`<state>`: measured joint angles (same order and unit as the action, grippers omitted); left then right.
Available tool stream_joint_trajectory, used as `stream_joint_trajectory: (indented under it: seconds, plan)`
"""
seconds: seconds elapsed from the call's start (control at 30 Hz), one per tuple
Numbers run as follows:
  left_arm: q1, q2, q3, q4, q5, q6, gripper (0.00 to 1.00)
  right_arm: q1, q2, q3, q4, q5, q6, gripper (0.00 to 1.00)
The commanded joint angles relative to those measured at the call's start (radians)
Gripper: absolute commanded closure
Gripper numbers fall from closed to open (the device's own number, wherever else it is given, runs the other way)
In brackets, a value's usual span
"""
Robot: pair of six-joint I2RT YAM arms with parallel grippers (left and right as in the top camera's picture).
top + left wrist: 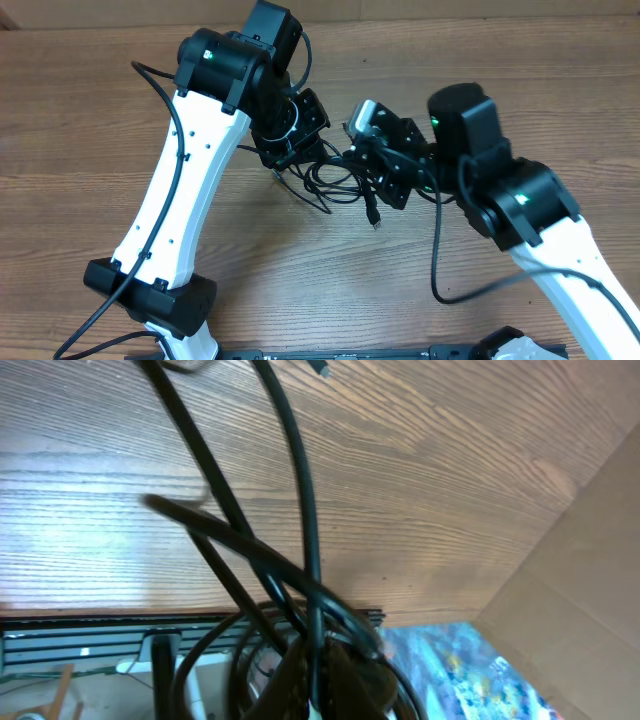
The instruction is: Untangle cables
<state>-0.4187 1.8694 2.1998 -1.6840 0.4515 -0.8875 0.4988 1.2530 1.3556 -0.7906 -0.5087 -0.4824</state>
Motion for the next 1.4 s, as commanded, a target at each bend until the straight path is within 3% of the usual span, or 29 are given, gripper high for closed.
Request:
stream_joint_trajectory:
  seconds: [0.0,0.37,0.43,0.5,0.7,0.93,1.1,1.37]
  plan:
    - [-0.001,-0.024,0.013,-0.006,-0.072,-0.014,0.96,-0.001,-0.079,0.021,0.019,-0.008,0.01,0.96]
    - [-0.001,-0.024,0.013,-0.006,-0.092,-0.014,0.95,-0.001,-0.171,0.021,0.01,0.006,0.01,0.94]
    - [-0.001,-0.024,0.013,-0.006,-0.069,-0.013,0.96,-0.001,-0.167,0.02,-0.014,0.036,0.009,0.73]
    - [-0.001,-0.024,0.013,-0.006,-0.042,-0.009,0.96,-0.001,-0.156,0.02,-0.047,0.069,-0.01,0.41]
    - [-0.001,-0.024,0.013,-0.006,-0.032,0.032,0.96,-0.001,-0.089,0.02,-0.094,0.071,-0.097,0.26]
    - [-0.001,-0.024,0.013,-0.005,-0.032,0.09,0.96,0.0,0.011,0.02,-0.089,0.032,-0.228,0.28]
    - [-0.001,-0.024,0.013,-0.005,-0.033,0.107,0.96,0.0,0.047,0.02,-0.039,-0.056,-0.233,0.31]
    - [-0.003,-0.024,0.013,-0.005,-0.032,0.107,0.96,0.0,0.097,0.02,-0.018,-0.08,-0.234,0.48]
